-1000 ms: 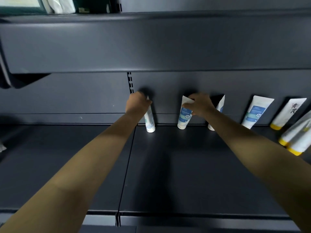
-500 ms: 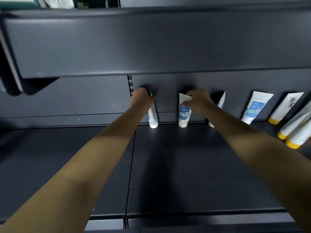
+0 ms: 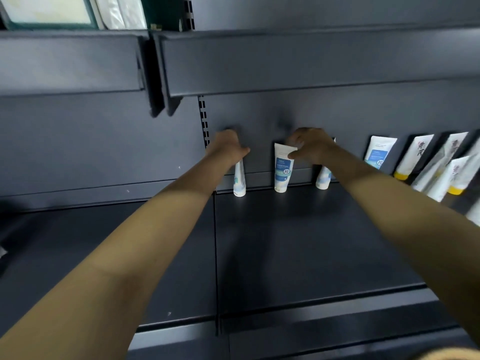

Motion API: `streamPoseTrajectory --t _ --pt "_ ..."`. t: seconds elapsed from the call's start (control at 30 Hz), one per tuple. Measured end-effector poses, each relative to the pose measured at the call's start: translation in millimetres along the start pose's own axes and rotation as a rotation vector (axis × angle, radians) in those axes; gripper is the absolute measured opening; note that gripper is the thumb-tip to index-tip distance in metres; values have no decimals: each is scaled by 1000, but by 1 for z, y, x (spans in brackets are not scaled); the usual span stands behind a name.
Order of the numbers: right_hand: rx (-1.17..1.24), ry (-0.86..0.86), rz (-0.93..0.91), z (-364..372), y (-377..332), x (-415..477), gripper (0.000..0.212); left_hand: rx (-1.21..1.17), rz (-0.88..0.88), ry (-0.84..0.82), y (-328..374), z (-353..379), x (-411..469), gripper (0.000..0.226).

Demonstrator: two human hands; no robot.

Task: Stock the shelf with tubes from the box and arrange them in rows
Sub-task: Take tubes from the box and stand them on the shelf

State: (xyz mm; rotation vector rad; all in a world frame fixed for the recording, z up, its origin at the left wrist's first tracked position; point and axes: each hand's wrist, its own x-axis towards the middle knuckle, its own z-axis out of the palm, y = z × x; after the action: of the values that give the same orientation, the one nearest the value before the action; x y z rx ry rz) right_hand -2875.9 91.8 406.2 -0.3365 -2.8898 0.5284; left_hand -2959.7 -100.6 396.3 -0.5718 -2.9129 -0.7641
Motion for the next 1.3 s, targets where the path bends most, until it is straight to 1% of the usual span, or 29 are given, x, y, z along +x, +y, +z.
streamPoseTrajectory --t 0.1,0.23,0.33,0.4,0.47,0.53,0.6,0.7,0.87,1.0,1.1,1.17,1.3 --pt "-63 -108 26 -20 -4 -25 52 212 127 21 15 -9 -16 43" --pt "-196 -268 78 -49 -3 -60 59 326 316 11 38 -9 -39 51" --pt "-327 -375 147 -70 6 -83 69 362 425 -97 65 -5 -57 53" --pt "-359 -419 205 -82 16 -102 76 381 468 -202 86 -2 -68 56" --pt "-379 -427 238 -93 27 -126 73 359 512 -296 109 4 -79 58" --pt "-386 -408 284 -104 43 -152 70 354 553 -348 135 12 -92 60" --pt "-364 -407 345 -118 61 -181 70 393 615 -370 164 21 -108 66" --pt "-346 -394 440 -140 94 -232 78 370 675 -396 208 38 -137 68" --pt "-366 -357 529 -176 143 -335 66 316 786 -469 282 71 -205 68" --pt "-329 -354 606 -195 184 -419 68 329 872 -560 338 107 -270 73" --pt "-312 -358 652 -196 217 -467 70 294 916 -627 372 133 -313 71" --pt "-308 -363 677 -191 240 -493 70 311 939 -675 389 154 -337 71" --pt "-285 -380 708 -165 281 -531 70 338 960 -745 405 198 -369 69"
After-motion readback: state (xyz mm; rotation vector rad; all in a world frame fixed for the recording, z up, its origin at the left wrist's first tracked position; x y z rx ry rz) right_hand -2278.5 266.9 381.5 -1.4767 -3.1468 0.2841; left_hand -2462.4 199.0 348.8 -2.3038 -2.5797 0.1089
